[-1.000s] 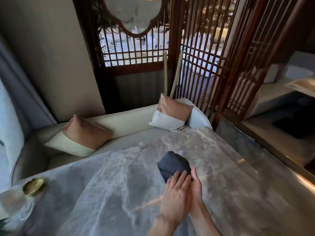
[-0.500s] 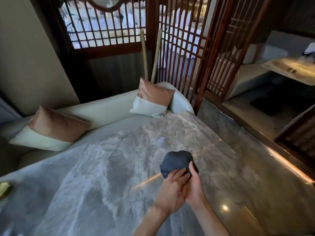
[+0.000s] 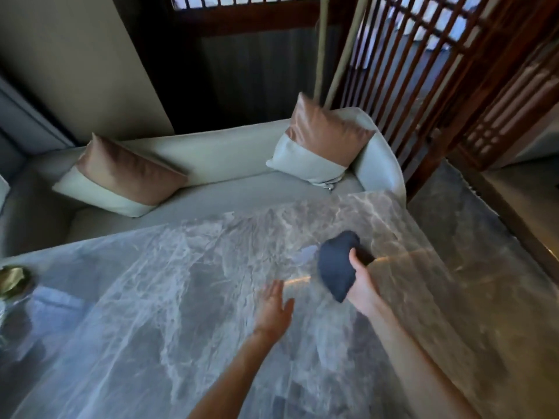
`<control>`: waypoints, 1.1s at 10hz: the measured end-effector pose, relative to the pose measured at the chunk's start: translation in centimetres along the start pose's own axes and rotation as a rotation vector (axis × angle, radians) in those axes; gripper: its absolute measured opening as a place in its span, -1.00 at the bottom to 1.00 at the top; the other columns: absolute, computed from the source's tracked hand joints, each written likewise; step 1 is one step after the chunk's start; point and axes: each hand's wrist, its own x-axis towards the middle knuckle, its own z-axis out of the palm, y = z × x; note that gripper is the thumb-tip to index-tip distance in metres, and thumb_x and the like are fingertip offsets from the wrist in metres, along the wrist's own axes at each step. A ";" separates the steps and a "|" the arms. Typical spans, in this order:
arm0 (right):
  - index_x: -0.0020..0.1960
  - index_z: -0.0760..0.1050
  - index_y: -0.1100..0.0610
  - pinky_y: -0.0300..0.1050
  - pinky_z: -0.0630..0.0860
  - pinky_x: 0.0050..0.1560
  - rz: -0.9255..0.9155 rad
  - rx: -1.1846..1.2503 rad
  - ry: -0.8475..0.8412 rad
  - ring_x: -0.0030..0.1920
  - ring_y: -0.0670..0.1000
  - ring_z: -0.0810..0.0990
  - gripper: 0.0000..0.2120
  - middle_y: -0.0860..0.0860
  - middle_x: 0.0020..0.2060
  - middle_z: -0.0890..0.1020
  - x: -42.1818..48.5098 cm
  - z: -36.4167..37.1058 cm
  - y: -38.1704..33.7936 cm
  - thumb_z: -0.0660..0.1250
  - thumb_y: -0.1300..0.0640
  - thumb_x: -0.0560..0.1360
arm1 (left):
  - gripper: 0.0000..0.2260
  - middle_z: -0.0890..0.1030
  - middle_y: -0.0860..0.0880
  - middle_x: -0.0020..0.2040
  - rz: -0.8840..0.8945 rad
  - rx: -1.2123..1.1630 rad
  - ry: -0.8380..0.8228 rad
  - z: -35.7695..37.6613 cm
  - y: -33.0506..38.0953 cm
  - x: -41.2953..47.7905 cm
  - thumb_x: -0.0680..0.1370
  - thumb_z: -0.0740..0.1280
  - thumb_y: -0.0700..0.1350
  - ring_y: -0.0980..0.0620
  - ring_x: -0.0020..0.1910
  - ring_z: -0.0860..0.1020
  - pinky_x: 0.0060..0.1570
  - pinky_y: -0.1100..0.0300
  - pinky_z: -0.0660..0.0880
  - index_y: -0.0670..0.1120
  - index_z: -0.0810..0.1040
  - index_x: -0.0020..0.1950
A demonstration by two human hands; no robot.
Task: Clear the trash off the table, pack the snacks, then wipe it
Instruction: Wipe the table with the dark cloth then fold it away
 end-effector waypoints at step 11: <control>0.55 0.07 -0.12 0.01 -0.32 0.55 -0.642 -1.453 -0.062 0.58 -0.11 -0.17 -0.48 -0.19 0.56 0.09 18.1 3.2 10.6 0.03 -0.14 0.62 | -0.38 0.10 0.00 0.60 -0.066 -0.072 0.585 8.6 -13.1 8.9 0.56 0.00 0.05 0.23 0.56 -0.06 0.57 0.06 -0.07 -0.08 -0.02 0.59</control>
